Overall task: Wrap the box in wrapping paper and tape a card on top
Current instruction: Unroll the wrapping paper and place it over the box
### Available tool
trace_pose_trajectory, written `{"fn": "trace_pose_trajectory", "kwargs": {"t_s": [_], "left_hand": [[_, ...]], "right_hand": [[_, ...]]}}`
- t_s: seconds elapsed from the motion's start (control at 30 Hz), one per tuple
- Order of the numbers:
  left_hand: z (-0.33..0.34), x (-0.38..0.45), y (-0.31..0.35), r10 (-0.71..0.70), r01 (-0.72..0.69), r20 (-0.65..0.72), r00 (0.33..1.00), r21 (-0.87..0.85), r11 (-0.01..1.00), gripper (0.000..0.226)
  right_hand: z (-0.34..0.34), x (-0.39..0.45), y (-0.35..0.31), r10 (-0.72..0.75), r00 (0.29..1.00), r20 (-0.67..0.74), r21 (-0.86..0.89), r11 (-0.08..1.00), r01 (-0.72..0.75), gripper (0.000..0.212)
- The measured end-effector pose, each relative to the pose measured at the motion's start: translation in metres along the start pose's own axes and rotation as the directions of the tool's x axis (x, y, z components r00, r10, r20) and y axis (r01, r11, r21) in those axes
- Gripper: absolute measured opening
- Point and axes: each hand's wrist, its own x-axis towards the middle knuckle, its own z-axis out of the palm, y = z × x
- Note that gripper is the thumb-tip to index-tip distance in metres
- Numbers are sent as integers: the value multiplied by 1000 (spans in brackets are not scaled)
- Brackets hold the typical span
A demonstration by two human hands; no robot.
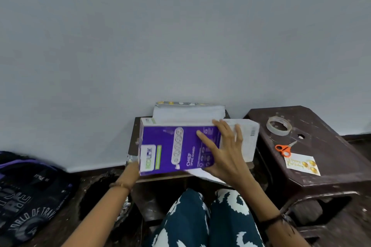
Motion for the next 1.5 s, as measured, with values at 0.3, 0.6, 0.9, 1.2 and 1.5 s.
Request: {"fn": "trace_pose_trajectory", "kwargs": {"t_s": [0.3,0.6,0.9,1.2,1.5], "left_hand": [[38,-14,16,77,-124,478,875,67,990,39],[31,-33,25,119,-104,598,793,-59,993,33],[48,-34,22,100,-104,777,622,-44,994,33],[48,-24,14,242,-1,863,444,-269,963,51],[49,40,14,180,-135,397,900,-139,981,43]], "right_hand": [[29,55,13,217,735,642,158,901,-404,103],[89,30,22,143,577,804,-13,974,-224,102],[136,34,45,134,506,852,-21,975,-223,100],[163,58,67,155,446,882,-10,951,-309,103],[168,49,70,143,472,870,20,946,-324,102]]}}
